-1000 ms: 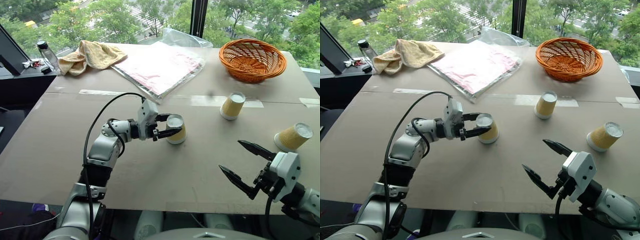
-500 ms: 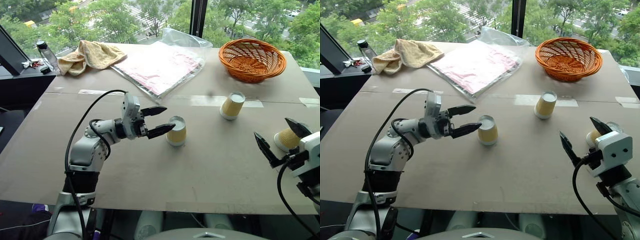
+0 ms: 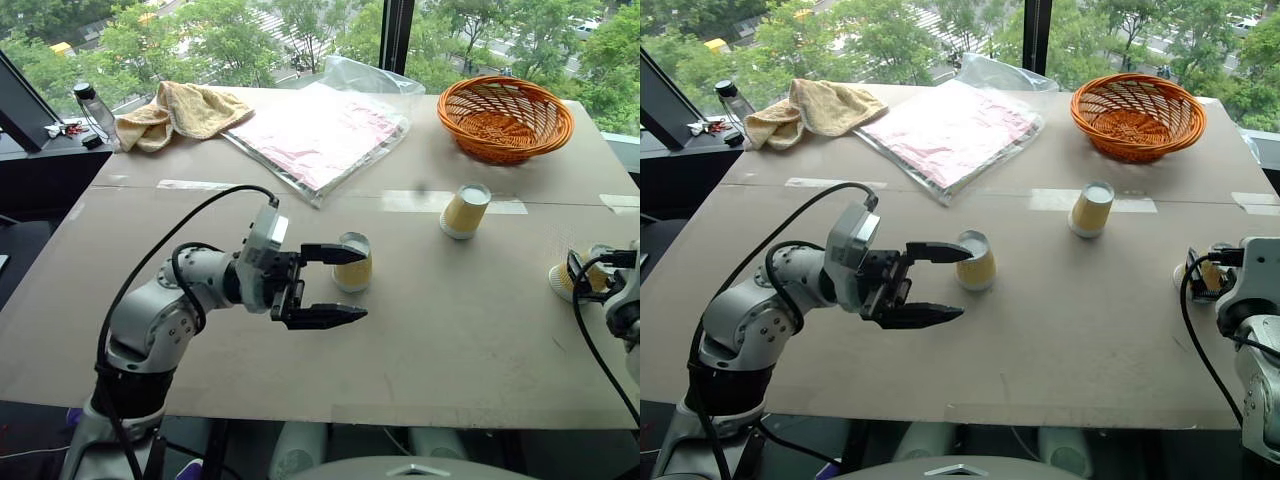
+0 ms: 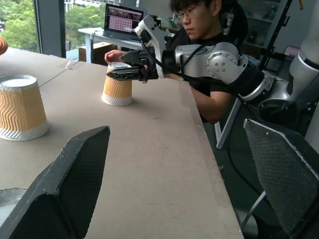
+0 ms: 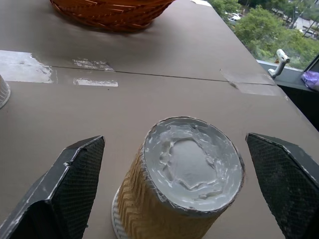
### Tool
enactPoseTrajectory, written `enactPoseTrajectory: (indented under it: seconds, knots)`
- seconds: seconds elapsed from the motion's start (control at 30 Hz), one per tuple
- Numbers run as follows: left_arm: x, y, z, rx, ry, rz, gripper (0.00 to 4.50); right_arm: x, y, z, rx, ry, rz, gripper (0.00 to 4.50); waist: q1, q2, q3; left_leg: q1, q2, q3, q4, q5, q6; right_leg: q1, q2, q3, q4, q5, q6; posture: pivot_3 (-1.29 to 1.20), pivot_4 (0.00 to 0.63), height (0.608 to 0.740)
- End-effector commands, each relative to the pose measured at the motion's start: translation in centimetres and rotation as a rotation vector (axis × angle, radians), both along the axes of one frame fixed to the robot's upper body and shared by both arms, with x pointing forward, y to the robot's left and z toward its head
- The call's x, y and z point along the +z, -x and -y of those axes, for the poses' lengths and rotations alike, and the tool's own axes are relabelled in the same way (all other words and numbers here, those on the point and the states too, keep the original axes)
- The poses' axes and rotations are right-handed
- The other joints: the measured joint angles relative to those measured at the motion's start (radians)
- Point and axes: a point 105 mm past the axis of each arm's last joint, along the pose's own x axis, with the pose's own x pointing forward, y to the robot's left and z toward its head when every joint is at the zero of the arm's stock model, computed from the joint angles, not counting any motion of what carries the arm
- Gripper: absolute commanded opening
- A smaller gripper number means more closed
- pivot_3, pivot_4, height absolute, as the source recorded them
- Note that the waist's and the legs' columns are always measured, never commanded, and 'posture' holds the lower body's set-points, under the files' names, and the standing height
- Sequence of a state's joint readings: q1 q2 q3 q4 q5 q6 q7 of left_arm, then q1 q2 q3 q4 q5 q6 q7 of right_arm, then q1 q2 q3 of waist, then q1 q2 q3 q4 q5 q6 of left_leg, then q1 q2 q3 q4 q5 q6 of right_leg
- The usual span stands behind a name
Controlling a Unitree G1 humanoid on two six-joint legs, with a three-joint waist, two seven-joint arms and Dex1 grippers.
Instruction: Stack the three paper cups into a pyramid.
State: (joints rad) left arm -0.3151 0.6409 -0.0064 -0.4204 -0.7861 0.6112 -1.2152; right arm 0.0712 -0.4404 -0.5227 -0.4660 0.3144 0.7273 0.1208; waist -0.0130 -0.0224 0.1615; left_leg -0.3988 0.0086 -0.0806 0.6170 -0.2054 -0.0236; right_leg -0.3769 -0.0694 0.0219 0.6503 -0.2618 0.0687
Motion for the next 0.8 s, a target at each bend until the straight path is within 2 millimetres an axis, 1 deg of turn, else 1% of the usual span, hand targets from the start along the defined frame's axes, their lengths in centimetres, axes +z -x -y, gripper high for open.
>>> enactPoseTrajectory:
  seconds: [0.03, 0.1, 0.2, 0.23, 0.27, 0.33, 0.37, 0.43, 0.47, 0.5, 0.53, 0.57, 0.6, 0.63, 0.7, 0.8]
  knots:
    - [0.7, 0.9, 0.5, -0.032, 0.01, 0.038, 4.48, 0.3, 0.4, 1.3, -0.061, -0.04, 0.016, 4.24, -0.001, 0.0, 0.0, 0.0, 0.0, 0.0, 0.0, 0.0, 0.0, 0.0, 0.0, 0.0, 0.0, 0.0, 0.0, 0.0, 0.15, 0.74]
    - [0.9, 1.0, 0.7, -0.025, 0.019, 0.035, 4.5, 0.2, 0.6, 1.3, -0.057, -0.055, 0.014, 3.67, -0.001, 0.001, 0.001, 0.0, 0.0, 0.0, -0.001, 0.0, 0.0, 0.0, 0.0, 0.0, 0.0, 0.0, 0.001, 0.0, 0.15, 0.74]
    - [0.9, 1.0, 1.0, -0.011, 0.027, 0.032, 4.5, 0.4, 0.7, 1.4, -0.053, -0.034, 0.019, 2.14, -0.001, 0.002, 0.001, 0.0, 0.0, 0.0, -0.001, 0.0, 0.0, 0.0, 0.0, 0.0, 0.0, 0.0, 0.001, 0.0, 0.15, 0.74]
    - [1.0, 0.9, 1.1, 0.005, 0.037, 0.034, 4.5, 0.8, 0.7, 1.2, -0.04, -0.026, 0.04, 1.96, -0.001, 0.002, 0.001, 0.0, 0.0, 0.0, -0.001, 0.0, 0.0, 0.0, 0.0, 0.0, 0.0, 0.0, 0.001, 0.0, 0.15, 0.74]
    - [1.0, 0.7, 1.1, 0.026, 0.05, 0.039, 4.5, 1.2, 0.7, 1.0, -0.023, -0.025, 0.059, 1.91, -0.001, 0.002, 0.001, 0.0, 0.0, 0.0, -0.001, 0.0, 0.0, 0.0, 0.0, 0.0, 0.0, 0.0, 0.001, 0.0, 0.15, 0.74]
    - [1.5, -0.6, 1.0, 0.143, 0.11, 0.088, 4.5, 2.2, 0.4, -0.3, 0.066, -0.012, 0.096, 1.91, -0.001, 0.003, 0.001, 0.0, 0.0, 0.0, -0.001, 0.0, 0.0, 0.0, 0.0, 0.0, 0.0, 0.0, 0.001, 0.0, 0.15, 0.74]
    - [2.1, -1.2, 0.7, 0.196, 0.203, 0.085, 4.5, 2.9, 0.1, -1.7, 0.15, 0.001, 0.119, 1.91, -0.001, 0.003, 0.001, 0.0, 0.0, 0.0, -0.001, 0.0, 0.0, 0.0, 0.0, 0.0, -0.001, 0.0, 0.001, 0.0, 0.15, 0.74]
    - [2.2, -2.2, -0.3, 0.287, 0.273, 0.137, 4.5, 4.0, -0.2, -4.9, 0.325, -0.011, 0.155, 1.91, -0.005, 0.004, 0.002, 0.0, 0.0, 0.001, -0.001, 0.0, 0.0, 0.0, 0.0, 0.001, -0.001, 0.001, 0.002, 0.0, 0.15, 0.74]
    - [1.9, -2.5, -1.0, 0.313, 0.27, 0.114, 4.5, 4.6, -0.2, -7.3, 0.446, -0.022, 0.168, 1.91, -0.009, 0.004, 0.002, 0.0, 0.001, 0.001, -0.001, 0.0, 0.0, 0.0, 0.0, 0.001, -0.001, 0.001, 0.002, 0.0, 0.15, 0.74]
    - [1.7, -2.9, -2.1, 0.328, 0.265, 0.079, 4.5, 5.2, -0.1, -10.3, 0.595, -0.028, 0.18, 1.91, -0.014, 0.005, 0.002, 0.001, 0.002, 0.001, -0.001, 0.0, 0.0, 0.0, 0.002, 0.001, -0.001, 0.001, 0.002, 0.0, 0.15, 0.74]
    - [1.6, -3.1, -3.2, 0.335, 0.269, 0.058, 4.5, 5.7, 0.1, -12.8, 0.715, -0.039, 0.189, 1.91, -0.02, 0.005, 0.002, 0.001, 0.003, 0.001, -0.001, 0.0, 0.0, 0.0, 0.004, 0.001, -0.001, 0.001, 0.001, 0.0, 0.15, 0.74]
    - [1.4, -3.1, -4.2, 0.348, 0.264, 0.042, 4.5, 6.0, 0.3, -15.1, 0.811, -0.056, 0.194, 1.91, -0.024, 0.005, 0.002, 0.002, 0.004, 0.0, -0.001, 0.0, 0.0, 0.0, 0.005, 0.001, -0.001, 0.001, 0.001, 0.0, 0.15, 0.74]
    - [1.3, -3.0, -5.1, 0.359, 0.263, 0.023, 4.5, 6.1, 0.3, -16.6, 0.875, -0.058, 0.195, 1.91, -0.03, 0.005, 0.002, 0.002, 0.005, 0.0, -0.001, 0.0, 0.0, 0.0, 0.006, 0.001, -0.001, 0.0, 0.001, 0.0, 0.15, 0.74]
    - [1.2, -3.1, -5.8, 0.379, 0.266, 0.008, 4.5, 6.0, 0.3, -17.9, 0.93, -0.042, 0.19, 1.91, -0.031, 0.005, 0.002, 0.002, 0.006, 0.0, -0.001, 0.0, 0.0, -0.001, 0.007, 0.001, -0.001, 0.0, 0.0, 0.0, 0.15, 0.74]
    - [0.7, -3.0, -6.9, 0.408, 0.244, -0.005, 4.5, 5.4, 0.2, -19.8, 1.02, -0.025, 0.169, 1.91, -0.023, 0.004, 0.002, 0.001, 0.006, 0.0, -0.002, 0.0, 0.0, -0.001, 0.007, 0.0, -0.001, 0.0, 0.0, 0.0, 0.15, 0.74]
    - [-0.3, -2.2, -8.5, 0.441, 0.184, -0.009, 4.5, 3.6, -0.1, -22.0, 1.134, -0.016, 0.099, 1.91, -0.014, 0.003, 0.002, -0.002, 0.003, -0.002, -0.001, 0.0, 0.0, -0.001, 0.006, 0.001, -0.005, 0.0, 0.0, 0.0, 0.15, 0.74]
